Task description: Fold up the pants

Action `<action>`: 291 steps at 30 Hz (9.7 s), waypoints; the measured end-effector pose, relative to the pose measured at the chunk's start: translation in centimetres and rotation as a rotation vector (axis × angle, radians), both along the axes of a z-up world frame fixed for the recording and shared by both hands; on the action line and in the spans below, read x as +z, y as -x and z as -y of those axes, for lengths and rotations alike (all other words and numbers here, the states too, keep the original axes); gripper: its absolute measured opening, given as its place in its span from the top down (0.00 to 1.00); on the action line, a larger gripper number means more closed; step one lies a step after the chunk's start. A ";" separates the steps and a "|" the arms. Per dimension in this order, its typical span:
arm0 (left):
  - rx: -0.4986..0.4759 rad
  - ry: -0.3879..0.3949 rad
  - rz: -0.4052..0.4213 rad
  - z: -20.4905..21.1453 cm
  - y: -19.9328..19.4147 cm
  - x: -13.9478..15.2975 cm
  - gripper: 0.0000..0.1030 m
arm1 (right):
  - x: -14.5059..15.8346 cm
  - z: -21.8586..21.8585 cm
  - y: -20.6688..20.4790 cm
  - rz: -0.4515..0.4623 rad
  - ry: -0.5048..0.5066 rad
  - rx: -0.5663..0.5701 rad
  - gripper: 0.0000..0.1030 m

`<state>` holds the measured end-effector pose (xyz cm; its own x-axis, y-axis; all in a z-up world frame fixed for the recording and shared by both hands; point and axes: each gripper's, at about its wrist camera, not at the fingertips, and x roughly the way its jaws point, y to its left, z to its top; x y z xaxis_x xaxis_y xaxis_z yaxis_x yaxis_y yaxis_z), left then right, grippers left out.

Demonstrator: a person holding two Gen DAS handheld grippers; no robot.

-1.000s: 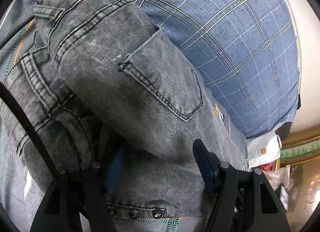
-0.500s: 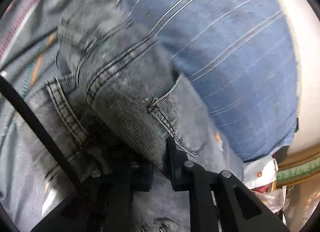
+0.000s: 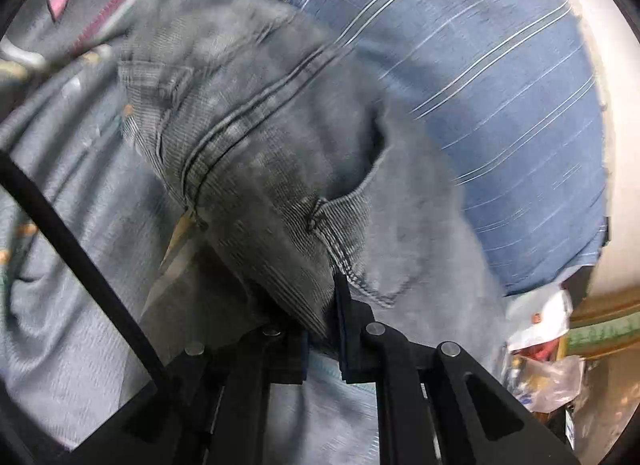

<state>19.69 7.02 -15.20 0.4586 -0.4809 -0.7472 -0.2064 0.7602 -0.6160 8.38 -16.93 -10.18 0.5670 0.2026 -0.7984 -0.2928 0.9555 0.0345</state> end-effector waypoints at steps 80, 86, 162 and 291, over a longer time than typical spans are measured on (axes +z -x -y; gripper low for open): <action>-1.243 -0.709 0.636 46.9 14.7 -0.3 0.59 | 0.0 36.6 8.6 -0.040 -0.854 -0.800 0.40; -1.258 -0.742 0.654 46.5 13.9 -0.4 0.50 | -0.2 36.6 8.3 -0.053 -0.863 -0.787 0.40; -0.309 0.014 0.111 10.3 3.2 -0.5 0.51 | -3.7 14.3 -4.2 -0.246 -0.587 -0.457 0.49; -0.430 -0.366 0.531 13.9 0.9 13.0 0.86 | 4.5 13.3 -5.9 -0.070 -0.668 -0.216 0.33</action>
